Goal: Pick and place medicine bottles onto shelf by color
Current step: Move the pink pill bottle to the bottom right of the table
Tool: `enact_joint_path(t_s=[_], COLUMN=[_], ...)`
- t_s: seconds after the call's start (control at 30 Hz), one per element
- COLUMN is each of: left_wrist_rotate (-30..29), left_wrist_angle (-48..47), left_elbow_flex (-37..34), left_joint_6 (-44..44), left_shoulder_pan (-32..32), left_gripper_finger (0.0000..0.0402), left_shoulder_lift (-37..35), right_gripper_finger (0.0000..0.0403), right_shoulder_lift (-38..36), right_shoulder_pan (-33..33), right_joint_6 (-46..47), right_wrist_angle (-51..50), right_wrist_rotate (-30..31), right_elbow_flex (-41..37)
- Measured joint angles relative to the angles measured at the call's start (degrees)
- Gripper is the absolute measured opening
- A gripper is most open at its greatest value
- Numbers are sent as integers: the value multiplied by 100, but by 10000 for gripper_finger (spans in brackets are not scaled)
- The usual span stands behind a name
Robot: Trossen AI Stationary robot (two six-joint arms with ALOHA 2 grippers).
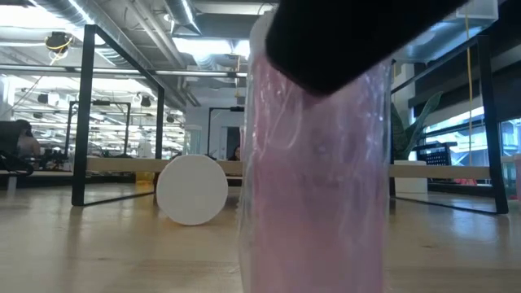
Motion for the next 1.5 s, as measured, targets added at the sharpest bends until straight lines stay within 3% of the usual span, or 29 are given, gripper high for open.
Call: enact_joint_path(t_s=[0.87,1.2,1.5], left_wrist_rotate=[-1,-1,-2], left_wrist_angle=[2,1,2], left_elbow_flex=[0,0,0], left_joint_6=[0,0,0], left_shoulder_pan=[0,1,1], left_gripper_finger=[309,309,309], left_shoulder_lift=[0,0,0], right_gripper_finger=[135,131,131], right_shoulder_lift=[0,-326,-490], right_shoulder_pan=[29,207,711], right_joint_6=[65,1565,3789], right_wrist_angle=[-77,-1426,-3310], right_wrist_rotate=[152,357,597], right_elbow_flex=[1,11,9])
